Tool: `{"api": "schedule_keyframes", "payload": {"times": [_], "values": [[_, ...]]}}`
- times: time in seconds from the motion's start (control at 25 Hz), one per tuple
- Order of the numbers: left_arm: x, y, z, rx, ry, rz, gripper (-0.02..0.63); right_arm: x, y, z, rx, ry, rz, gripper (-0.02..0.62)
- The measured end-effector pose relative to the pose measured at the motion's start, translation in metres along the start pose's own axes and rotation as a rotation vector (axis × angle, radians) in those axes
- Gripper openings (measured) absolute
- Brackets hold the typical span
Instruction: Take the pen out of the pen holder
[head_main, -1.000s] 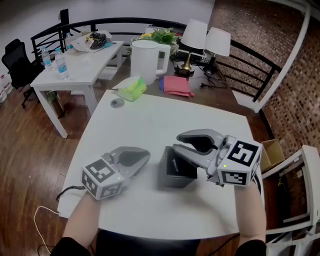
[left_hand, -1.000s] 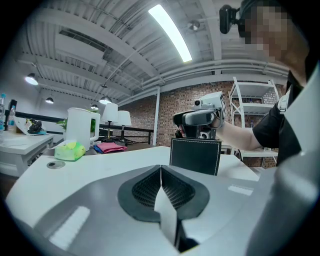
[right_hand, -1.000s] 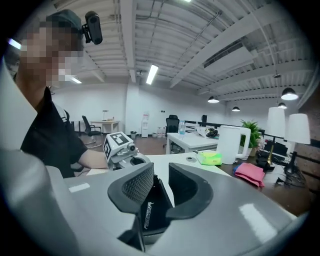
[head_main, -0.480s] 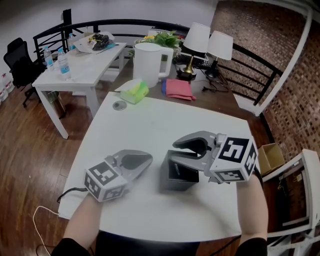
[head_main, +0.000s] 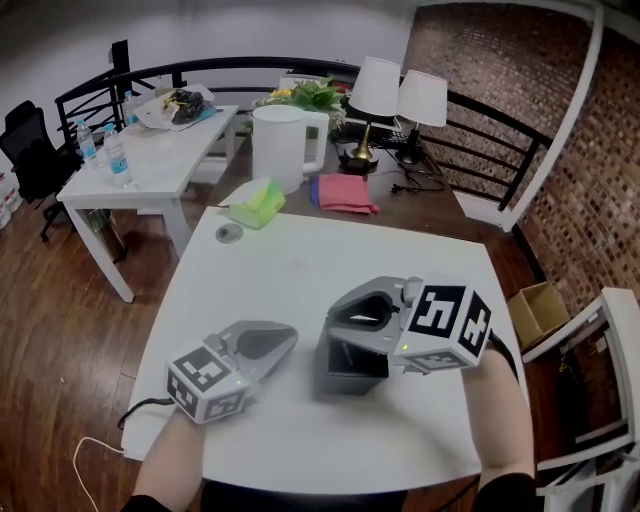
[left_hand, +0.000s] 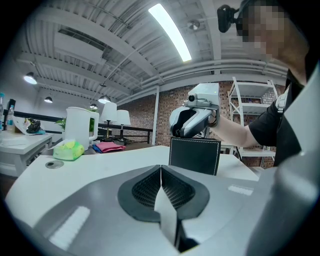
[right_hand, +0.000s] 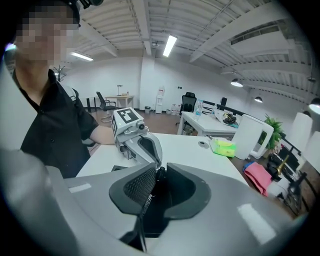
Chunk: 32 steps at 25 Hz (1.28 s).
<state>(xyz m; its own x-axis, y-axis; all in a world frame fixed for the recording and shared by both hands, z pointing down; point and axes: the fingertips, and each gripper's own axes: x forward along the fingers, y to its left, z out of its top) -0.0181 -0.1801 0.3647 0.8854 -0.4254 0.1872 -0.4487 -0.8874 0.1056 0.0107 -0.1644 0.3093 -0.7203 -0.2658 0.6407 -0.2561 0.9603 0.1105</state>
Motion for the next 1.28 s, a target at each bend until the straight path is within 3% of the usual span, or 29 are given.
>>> {"api": "schedule_keyframes", "payload": {"times": [0.24, 0.6, 0.84, 0.96, 1.12, 1.28], "values": [[0.002, 0.000, 0.000, 0.000, 0.001, -0.004, 0.004, -0.009, -0.001, 0.003, 0.017, -0.053, -0.011, 0.074], [0.001, 0.001, 0.000, 0.002, 0.002, -0.006, 0.004, -0.091, -0.014, 0.051, 0.168, -0.465, -0.048, 0.074], [0.000, 0.000, -0.001, 0.003, 0.001, -0.006, 0.005, -0.162, -0.017, 0.057, 0.188, -0.600, -0.165, 0.074], [0.001, 0.001, 0.000, 0.005, -0.004, -0.001, 0.005, -0.190, -0.017, 0.039, 0.262, -0.626, -0.200, 0.074], [0.000, 0.002, 0.003, 0.007, -0.010, 0.008, 0.004, -0.194, -0.011, -0.006, 0.485, -0.642, -0.086, 0.072], [-0.001, 0.004, 0.004, 0.006, -0.011, 0.014, 0.005, -0.152, -0.011, -0.066, 0.639, -0.500, -0.042, 0.072]]}}
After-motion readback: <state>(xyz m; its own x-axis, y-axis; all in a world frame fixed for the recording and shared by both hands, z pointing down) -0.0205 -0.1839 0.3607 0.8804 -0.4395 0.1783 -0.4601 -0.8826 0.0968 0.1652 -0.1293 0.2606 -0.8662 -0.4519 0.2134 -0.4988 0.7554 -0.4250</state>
